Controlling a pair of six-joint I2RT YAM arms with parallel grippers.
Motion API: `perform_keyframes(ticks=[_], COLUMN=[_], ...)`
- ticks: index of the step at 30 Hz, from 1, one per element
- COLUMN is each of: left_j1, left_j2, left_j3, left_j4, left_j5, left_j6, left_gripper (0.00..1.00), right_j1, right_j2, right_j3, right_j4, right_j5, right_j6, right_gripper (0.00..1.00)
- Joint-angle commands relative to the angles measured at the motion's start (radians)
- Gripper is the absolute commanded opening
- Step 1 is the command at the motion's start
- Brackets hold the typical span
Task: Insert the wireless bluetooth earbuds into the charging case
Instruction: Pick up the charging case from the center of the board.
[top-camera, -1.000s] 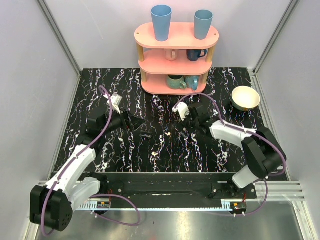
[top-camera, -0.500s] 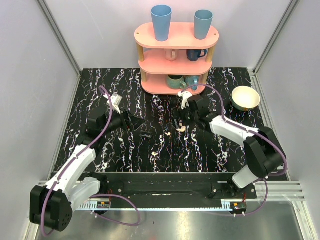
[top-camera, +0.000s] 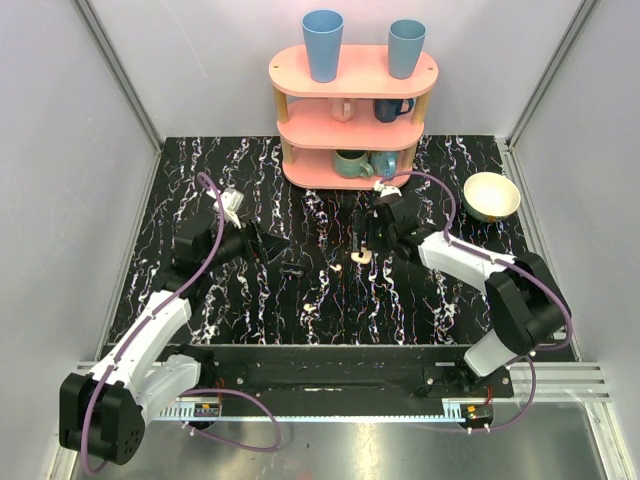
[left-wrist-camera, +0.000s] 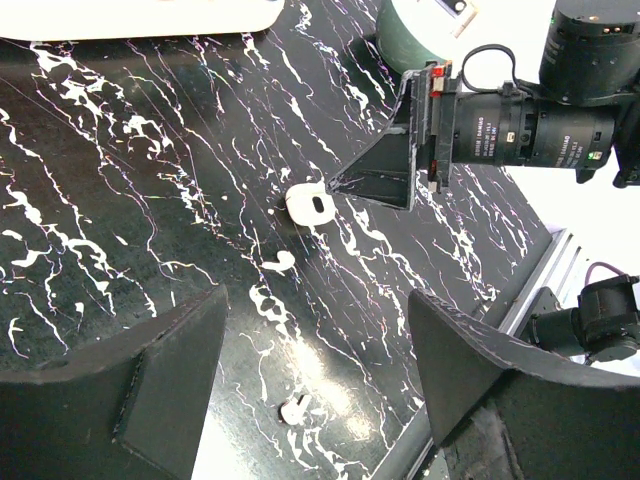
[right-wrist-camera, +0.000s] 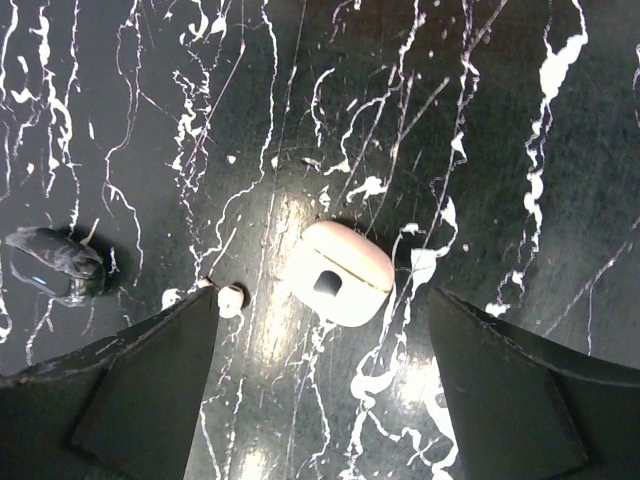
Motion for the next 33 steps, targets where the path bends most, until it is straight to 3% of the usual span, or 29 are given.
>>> perform_keyframes(ticks=[1,5,11,19,26,33], left_j1=[-0.004,-0.004,-0.004,-0.004,-0.004,-0.004], left_j2=[-0.027,-0.025,-0.018,-0.01,-0.01,-0.019], left_j3=[0.009,0.006,0.004,0.004,0.001,-0.002], left_j4=[0.025,0.034,0.047,0.044,0.05,0.041], left_j5=[-0.004,0.001,0.008,0.015,0.011,0.01], left_j6=[0.012,0.012,0.007,0.012,0.009,0.015], left_gripper=[0.77,0.77,0.77,0.77,0.77,0.77], right_j1=[0.004,0.005,0.005,0.004,0.004,-0.027], right_j2=[0.038,0.041,0.122,0.159,0.163,0.232], right_j3=[0.074,0.081,0.15,0.099,0.065,0.134], right_j4=[-0.05,-0.078,-0.236,-0.207,-0.115,-0.193], right_j5=[-0.124,-0.183,-0.12,-0.229,-0.295,-0.359], right_j6=[-0.267,-0.506,-0.703,-0.931,-1.028,-1.062], right_gripper=[0.92,0.93,0.92,0.91,0.91,0.85])
